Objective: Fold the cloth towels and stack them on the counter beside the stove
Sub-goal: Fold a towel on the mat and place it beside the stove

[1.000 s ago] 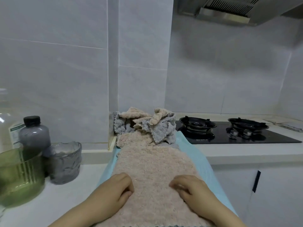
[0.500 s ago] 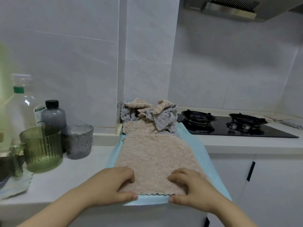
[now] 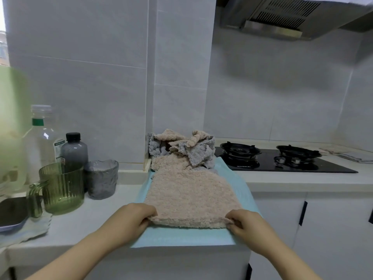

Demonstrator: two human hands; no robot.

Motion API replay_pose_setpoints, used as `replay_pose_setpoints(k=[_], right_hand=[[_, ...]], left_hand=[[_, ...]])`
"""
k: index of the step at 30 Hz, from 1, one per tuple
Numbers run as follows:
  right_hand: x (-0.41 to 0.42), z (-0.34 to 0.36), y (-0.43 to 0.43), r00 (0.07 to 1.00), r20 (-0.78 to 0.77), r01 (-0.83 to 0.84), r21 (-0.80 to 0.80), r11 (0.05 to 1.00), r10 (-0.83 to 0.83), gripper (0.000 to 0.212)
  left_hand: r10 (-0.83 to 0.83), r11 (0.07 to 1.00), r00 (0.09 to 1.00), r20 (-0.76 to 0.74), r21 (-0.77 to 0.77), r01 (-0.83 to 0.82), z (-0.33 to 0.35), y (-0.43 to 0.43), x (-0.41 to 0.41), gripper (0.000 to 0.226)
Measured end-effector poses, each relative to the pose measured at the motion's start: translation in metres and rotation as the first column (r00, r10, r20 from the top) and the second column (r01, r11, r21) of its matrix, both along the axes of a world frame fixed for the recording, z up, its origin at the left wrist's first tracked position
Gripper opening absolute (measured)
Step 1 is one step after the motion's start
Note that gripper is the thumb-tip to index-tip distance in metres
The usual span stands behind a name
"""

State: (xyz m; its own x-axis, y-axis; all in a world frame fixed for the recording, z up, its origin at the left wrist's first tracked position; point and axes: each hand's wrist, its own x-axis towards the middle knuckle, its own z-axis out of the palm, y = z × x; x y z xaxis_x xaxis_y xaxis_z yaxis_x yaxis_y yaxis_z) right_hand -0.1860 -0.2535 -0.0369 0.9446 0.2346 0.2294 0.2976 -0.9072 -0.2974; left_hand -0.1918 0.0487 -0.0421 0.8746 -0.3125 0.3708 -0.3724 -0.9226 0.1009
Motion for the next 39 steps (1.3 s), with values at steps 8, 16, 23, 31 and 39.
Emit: replay_pose_setpoints(k=[8, 16, 23, 31, 39], right_hand=[[-0.021, 0.015, -0.025, 0.993, -0.088, 0.097, 0.318, 0.943, -0.072, 0.015], [-0.023, 0.028, -0.031, 0.969, -0.246, 0.156, 0.559, 0.815, -0.017, 0.019], [0.029, 0.025, -0.017, 0.967, -0.085, 0.241, 0.618, 0.748, -0.242, 0.008], [0.098, 0.014, -0.002, 0.93, -0.09, 0.353, 0.489, 0.797, -0.356, 0.012], [0.115, -0.011, 0.003, 0.905, -0.02, 0.419, 0.207, 0.884, -0.425, 0.01]], left_hand=[[-0.022, 0.971, 0.974, -0.224, -0.238, -0.033, 0.034, 0.01, -0.018, 0.009], [-0.126, 0.807, 0.827, -0.548, -0.541, -0.235, 0.06, 0.021, -0.021, 0.017], [0.182, 0.734, 0.941, -0.284, -0.598, -0.322, 0.043, 0.002, 0.037, 0.009], [0.39, 0.831, 0.916, -0.096, -0.392, -0.395, 0.014, -0.016, 0.106, 0.025], [0.463, 0.875, 0.88, -0.111, -0.101, -0.473, -0.003, -0.017, 0.121, 0.027]])
